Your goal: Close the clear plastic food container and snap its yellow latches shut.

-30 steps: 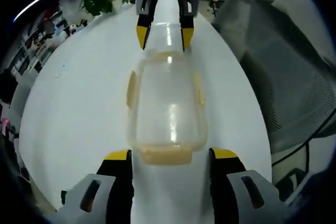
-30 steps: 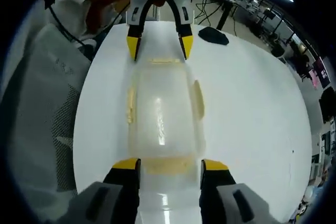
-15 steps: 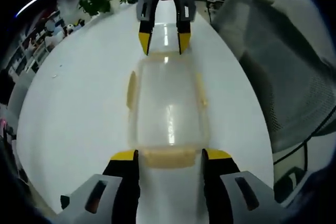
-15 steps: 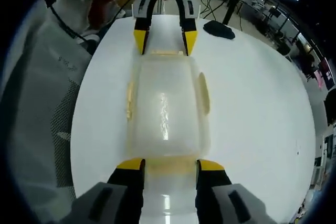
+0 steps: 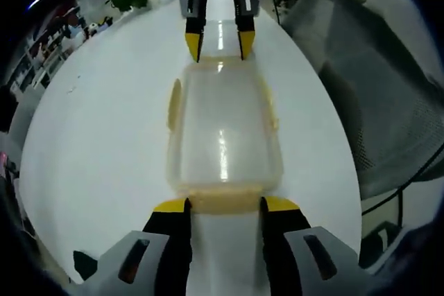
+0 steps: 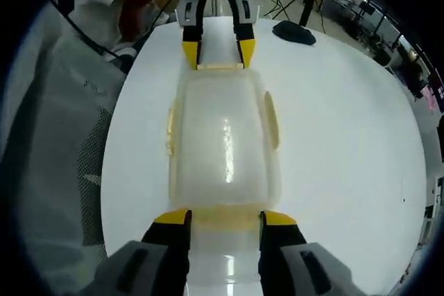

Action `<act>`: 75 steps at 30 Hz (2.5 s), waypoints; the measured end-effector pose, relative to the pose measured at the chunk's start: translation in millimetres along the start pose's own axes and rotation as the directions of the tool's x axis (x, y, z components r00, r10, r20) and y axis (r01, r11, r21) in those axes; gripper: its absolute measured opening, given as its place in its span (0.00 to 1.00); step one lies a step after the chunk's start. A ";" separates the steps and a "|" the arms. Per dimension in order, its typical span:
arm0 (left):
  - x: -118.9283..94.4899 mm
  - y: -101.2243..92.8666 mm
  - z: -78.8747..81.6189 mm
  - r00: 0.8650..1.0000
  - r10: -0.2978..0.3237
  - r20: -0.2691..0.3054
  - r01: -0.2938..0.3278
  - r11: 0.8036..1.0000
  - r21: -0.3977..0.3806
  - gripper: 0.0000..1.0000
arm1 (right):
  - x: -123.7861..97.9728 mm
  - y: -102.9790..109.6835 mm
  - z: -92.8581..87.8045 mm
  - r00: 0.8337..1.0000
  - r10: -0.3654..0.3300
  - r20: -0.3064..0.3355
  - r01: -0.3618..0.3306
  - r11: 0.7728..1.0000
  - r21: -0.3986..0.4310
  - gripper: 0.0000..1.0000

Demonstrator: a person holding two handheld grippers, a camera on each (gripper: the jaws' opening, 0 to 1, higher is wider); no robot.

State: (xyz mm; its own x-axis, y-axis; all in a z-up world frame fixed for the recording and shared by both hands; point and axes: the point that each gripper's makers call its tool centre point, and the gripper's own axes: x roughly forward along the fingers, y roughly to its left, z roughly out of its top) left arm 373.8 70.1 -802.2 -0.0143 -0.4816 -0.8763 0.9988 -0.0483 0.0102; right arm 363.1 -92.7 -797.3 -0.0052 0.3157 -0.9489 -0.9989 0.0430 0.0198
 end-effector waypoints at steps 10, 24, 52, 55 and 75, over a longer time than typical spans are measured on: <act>0.0 0.7 -0.7 1.000 0.002 -0.001 -0.002 1.000 -0.001 0.38 | 4.7 1.6 -8.0 1.000 -0.008 -0.020 0.008 1.000 -0.022 0.37; 3.0 0.7 1.5 1.000 0.016 -0.027 -0.017 1.000 -0.012 0.38 | 10.9 -0.4 -6.6 0.998 -0.020 -0.064 0.018 0.999 -0.027 0.37; -59.9 -16.9 18.2 0.999 0.020 -0.038 -0.022 0.998 -0.058 0.37 | -49.0 9.9 31.9 0.998 0.020 0.064 -0.016 0.997 -0.071 0.36; -68.9 -16.4 24.5 0.999 0.030 -0.043 -0.032 0.998 -0.048 0.37 | -58.1 10.0 33.9 0.997 0.016 0.072 -0.010 0.997 -0.072 0.36; -82.9 -16.2 83.0 0.997 0.062 -0.053 -0.063 0.998 -0.026 0.37 | -112.7 14.8 3.9 0.995 -0.012 0.102 0.018 0.998 -0.066 0.37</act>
State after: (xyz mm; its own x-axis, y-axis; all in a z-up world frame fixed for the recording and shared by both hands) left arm 354.9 38.2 -689.7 0.0499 -0.4364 -0.8984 0.9986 0.0055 0.0529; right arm 349.2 -124.0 -688.9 0.0113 0.4098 -0.9121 -0.9997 -0.0135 -0.0185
